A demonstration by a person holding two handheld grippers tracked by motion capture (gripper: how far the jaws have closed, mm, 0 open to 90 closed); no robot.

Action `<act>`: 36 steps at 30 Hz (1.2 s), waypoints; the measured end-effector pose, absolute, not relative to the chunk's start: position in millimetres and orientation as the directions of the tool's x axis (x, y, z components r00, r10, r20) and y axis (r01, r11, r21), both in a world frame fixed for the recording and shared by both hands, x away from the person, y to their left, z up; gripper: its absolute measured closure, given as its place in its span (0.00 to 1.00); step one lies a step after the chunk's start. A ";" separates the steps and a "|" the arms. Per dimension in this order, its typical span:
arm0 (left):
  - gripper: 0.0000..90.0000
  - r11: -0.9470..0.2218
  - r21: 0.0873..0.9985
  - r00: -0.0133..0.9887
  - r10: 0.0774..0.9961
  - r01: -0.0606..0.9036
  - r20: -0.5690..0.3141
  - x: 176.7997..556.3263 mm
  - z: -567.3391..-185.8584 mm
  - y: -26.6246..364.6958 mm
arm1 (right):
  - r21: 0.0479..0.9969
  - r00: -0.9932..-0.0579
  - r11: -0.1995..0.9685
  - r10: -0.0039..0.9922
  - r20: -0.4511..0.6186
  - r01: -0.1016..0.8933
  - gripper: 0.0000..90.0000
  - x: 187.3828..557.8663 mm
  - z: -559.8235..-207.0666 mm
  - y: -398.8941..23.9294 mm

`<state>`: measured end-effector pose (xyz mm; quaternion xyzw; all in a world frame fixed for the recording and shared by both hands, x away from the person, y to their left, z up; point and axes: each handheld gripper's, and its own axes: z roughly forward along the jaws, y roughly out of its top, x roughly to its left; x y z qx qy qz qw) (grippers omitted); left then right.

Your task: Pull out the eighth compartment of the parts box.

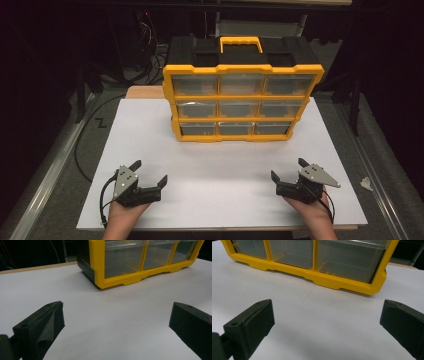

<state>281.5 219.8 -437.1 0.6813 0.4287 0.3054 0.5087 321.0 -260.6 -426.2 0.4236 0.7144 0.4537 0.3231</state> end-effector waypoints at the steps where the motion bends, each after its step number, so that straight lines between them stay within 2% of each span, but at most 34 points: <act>1: 0.01 -0.119 0.955 0.446 0.895 0.272 -0.016 281.5 -437.4 219.4 | 0.922 -0.431 0.231 0.899 -0.079 0.312 0.01 321.1 -426.0 -261.0; 15: 0.01 -0.123 0.956 0.429 0.903 0.265 -0.002 280.5 -437.7 219.1 | 0.923 -0.419 0.243 0.902 -0.102 0.299 0.01 321.5 -423.9 -259.5; 36: 0.01 -0.127 0.953 0.436 0.900 0.277 -0.007 282.7 -439.0 217.2 | 0.896 -0.407 0.270 0.907 -0.113 0.354 0.01 347.5 -428.6 -245.2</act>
